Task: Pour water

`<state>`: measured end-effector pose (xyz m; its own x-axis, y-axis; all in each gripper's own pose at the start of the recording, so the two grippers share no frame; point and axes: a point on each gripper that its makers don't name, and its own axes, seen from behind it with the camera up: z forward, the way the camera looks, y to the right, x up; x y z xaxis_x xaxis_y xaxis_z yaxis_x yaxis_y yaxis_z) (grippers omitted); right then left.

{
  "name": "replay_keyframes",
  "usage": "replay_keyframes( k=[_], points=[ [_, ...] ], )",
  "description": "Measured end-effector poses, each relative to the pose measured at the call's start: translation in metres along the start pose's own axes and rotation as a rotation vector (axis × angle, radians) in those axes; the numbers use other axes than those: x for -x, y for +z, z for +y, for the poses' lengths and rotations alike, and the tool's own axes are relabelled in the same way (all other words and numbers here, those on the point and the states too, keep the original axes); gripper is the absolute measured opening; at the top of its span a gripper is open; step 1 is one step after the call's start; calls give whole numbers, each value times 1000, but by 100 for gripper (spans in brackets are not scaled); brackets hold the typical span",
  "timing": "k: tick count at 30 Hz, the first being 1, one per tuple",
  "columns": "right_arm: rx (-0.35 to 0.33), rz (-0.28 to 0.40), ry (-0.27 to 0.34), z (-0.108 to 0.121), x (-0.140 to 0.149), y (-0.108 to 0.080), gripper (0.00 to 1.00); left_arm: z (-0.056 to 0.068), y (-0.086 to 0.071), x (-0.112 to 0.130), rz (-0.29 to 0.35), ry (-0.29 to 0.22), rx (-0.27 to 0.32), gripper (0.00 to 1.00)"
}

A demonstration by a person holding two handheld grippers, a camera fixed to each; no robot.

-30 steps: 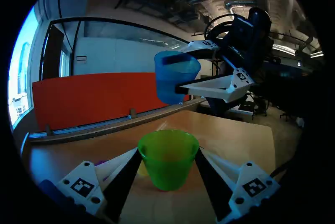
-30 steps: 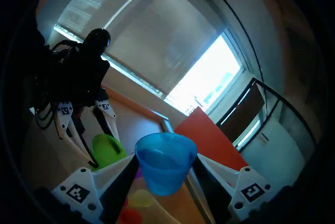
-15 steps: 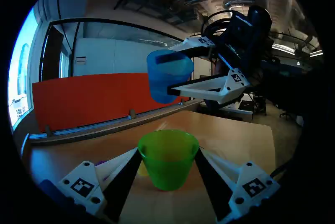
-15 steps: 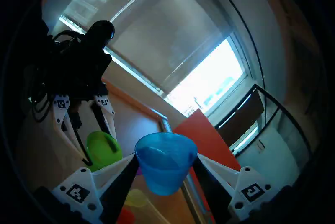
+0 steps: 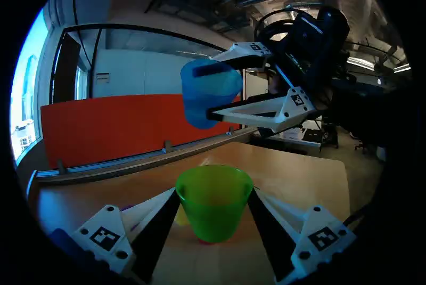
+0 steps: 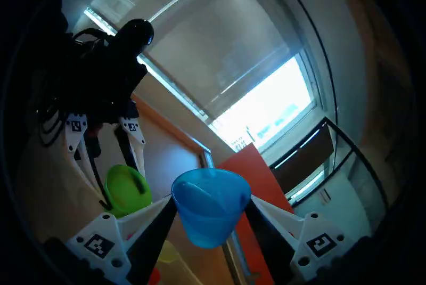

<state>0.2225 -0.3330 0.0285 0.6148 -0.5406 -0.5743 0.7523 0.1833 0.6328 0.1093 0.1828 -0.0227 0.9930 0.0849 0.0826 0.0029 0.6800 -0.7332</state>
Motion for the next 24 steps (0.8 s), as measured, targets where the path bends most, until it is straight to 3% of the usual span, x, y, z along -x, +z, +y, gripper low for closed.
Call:
replay_keyframes(
  k=[24],
  points=[
    [-6,-10,-140,-2,-5,9,89,-1,-4,-3,11,-5,0,87]
  ],
)
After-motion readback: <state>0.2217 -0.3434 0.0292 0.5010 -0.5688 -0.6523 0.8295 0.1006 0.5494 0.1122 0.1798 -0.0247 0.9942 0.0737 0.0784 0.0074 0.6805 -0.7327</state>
